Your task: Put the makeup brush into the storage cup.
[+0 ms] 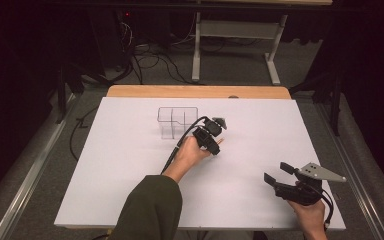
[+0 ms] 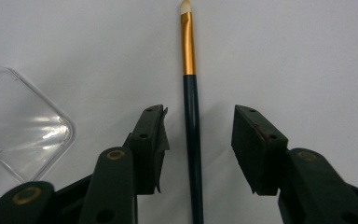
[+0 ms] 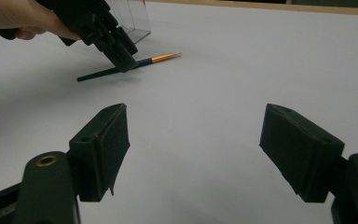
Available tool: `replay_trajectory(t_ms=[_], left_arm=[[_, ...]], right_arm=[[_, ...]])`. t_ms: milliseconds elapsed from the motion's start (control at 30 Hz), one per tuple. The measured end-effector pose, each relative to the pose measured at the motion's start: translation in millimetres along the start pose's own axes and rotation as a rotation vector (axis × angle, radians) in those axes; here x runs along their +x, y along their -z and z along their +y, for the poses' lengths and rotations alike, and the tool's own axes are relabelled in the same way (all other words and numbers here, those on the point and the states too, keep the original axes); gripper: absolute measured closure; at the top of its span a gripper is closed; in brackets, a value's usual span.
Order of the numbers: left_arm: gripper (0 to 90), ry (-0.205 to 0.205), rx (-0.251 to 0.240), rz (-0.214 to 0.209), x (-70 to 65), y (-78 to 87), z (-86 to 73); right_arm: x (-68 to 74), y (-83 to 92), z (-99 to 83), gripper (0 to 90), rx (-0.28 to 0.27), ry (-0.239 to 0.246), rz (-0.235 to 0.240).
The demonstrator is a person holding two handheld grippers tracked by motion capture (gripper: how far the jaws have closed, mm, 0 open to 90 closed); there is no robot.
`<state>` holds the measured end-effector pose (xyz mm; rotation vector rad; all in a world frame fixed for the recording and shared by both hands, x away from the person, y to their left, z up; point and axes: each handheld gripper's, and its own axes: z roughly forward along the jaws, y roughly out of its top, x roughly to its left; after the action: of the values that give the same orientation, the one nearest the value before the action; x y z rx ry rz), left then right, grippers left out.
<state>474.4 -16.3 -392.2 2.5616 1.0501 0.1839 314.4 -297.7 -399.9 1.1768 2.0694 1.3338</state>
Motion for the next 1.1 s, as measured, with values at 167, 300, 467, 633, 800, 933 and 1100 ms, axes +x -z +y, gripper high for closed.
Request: replay_trajectory(t_ms=[167, 300, 467, 633, 800, 933, 1100], left_arm=[[57.8, 0.009, 0.010, 0.001, 1.6, -3.5, 0.1], [61.5, 0.008, 0.016, 0.016, 1.8, -4.7, 0.3], [66.6, 0.015, 0.010, 0.015, 1.7, -6.2, 0.6], [71.4, 0.010, 0.013, 0.010, 0.5, -6.2, 0.7], [75.4, 0.008, 0.015, 0.003, 0.4, -6.2, 0.6], [78.6, 0.009, 0.017, 0.000, 1.4, -6.2, 0.4], [81.1, 0.011, 0.019, 0.006, 2.0, -6.2, 0.5]], right_arm=[[-0.1, -0.8, -0.3, 25.5, 0.005, 0.001, 0.000], [0.2, -0.6, -0.3, 25.6, 0.005, 0.004, 0.000], [0.0, -0.7, -0.3, 25.5, 0.006, 0.004, -0.002], [0.3, -0.8, -0.3, 25.7, 0.007, 0.004, -0.002], [0.6, -1.9, -0.3, 25.8, 0.010, 0.007, 0.000], [0.2, -2.1, -0.4, 25.8, 0.012, 0.007, -0.002], [0.7, -2.2, -0.5, 25.8, 0.012, 0.008, -0.002]])
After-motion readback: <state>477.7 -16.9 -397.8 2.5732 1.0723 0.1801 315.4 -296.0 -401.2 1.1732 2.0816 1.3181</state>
